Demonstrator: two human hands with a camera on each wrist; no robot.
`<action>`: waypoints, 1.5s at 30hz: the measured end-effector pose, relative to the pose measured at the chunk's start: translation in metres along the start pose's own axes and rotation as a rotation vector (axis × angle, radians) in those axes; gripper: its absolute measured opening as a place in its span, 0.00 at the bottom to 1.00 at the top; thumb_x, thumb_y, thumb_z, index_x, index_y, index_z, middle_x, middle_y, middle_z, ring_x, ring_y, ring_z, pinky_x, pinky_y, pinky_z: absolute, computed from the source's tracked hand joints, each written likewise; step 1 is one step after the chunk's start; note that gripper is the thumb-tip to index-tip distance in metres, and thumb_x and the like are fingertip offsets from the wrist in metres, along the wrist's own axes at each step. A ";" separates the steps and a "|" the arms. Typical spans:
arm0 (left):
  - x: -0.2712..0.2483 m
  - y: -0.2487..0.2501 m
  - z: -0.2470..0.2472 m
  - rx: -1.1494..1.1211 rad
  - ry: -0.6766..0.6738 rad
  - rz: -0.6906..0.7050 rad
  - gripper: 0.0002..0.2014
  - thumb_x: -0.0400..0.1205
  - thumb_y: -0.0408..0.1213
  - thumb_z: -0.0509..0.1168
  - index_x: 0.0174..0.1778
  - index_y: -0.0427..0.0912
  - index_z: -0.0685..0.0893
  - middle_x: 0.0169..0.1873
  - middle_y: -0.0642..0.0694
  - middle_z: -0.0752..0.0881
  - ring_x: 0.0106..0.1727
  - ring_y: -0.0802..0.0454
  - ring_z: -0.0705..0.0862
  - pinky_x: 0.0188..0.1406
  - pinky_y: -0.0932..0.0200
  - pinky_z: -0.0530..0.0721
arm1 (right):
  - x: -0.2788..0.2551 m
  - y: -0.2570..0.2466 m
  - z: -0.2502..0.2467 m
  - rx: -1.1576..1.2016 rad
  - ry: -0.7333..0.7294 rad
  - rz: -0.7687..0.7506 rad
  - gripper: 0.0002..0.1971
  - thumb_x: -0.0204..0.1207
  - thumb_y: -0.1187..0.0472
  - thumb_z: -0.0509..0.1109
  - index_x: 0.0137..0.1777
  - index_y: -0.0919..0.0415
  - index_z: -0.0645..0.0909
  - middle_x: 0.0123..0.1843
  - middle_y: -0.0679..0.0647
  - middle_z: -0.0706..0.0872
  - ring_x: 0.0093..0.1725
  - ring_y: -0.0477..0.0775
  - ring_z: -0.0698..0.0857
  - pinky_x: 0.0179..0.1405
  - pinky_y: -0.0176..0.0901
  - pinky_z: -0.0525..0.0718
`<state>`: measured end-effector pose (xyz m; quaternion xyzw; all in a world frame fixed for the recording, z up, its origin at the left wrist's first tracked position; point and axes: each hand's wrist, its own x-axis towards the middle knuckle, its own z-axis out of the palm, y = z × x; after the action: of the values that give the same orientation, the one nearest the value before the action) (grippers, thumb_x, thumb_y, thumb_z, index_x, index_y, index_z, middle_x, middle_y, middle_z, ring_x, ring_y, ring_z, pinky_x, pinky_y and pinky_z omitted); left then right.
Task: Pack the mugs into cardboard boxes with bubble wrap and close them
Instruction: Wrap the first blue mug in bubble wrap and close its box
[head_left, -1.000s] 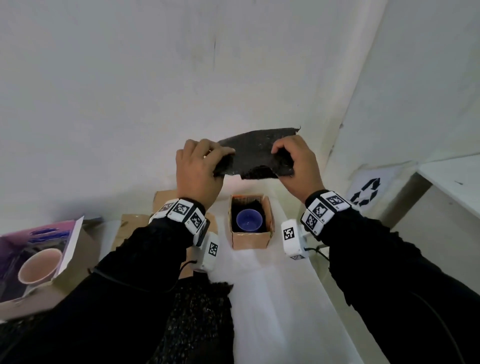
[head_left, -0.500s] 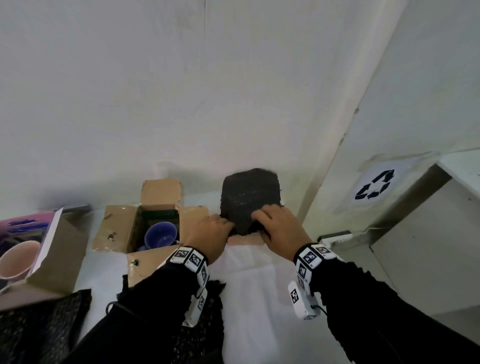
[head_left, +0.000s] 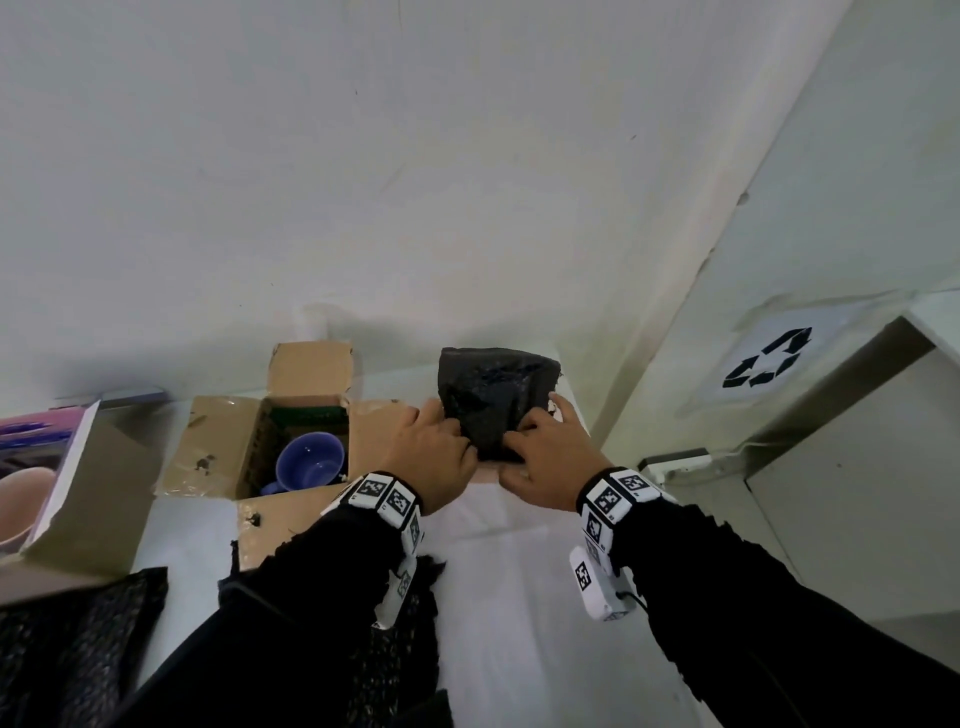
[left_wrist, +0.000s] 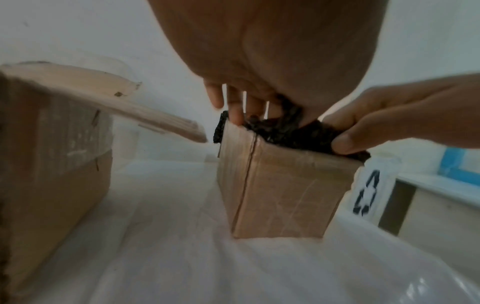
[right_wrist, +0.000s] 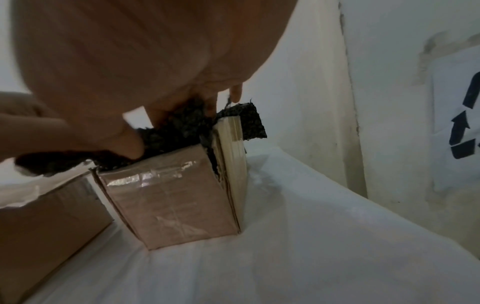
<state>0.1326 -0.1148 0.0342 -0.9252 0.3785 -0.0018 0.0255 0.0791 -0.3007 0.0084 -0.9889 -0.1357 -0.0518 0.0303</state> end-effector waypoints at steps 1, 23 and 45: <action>0.003 -0.002 0.002 -0.044 -0.045 -0.021 0.25 0.83 0.51 0.47 0.38 0.46 0.88 0.42 0.46 0.83 0.50 0.42 0.76 0.48 0.48 0.71 | 0.001 0.001 0.001 -0.038 -0.011 0.010 0.20 0.72 0.45 0.55 0.36 0.53 0.84 0.32 0.49 0.83 0.48 0.55 0.79 0.70 0.66 0.66; 0.006 -0.014 0.013 0.142 0.043 0.254 0.10 0.60 0.36 0.76 0.30 0.54 0.84 0.29 0.56 0.84 0.37 0.50 0.83 0.56 0.52 0.73 | -0.006 0.002 0.009 -0.269 0.051 -0.125 0.12 0.57 0.68 0.72 0.37 0.51 0.80 0.34 0.45 0.81 0.42 0.54 0.79 0.57 0.53 0.67; -0.068 0.007 0.026 0.140 0.161 0.166 0.11 0.70 0.45 0.71 0.44 0.49 0.79 0.40 0.52 0.84 0.53 0.44 0.76 0.49 0.44 0.67 | -0.041 -0.021 -0.005 -0.308 0.029 -0.285 0.11 0.62 0.71 0.65 0.44 0.58 0.77 0.19 0.48 0.67 0.23 0.54 0.75 0.81 0.66 0.56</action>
<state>0.0791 -0.0709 0.0085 -0.8837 0.4533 -0.1002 0.0595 0.0336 -0.2917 0.0096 -0.9518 -0.2644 -0.0901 -0.1270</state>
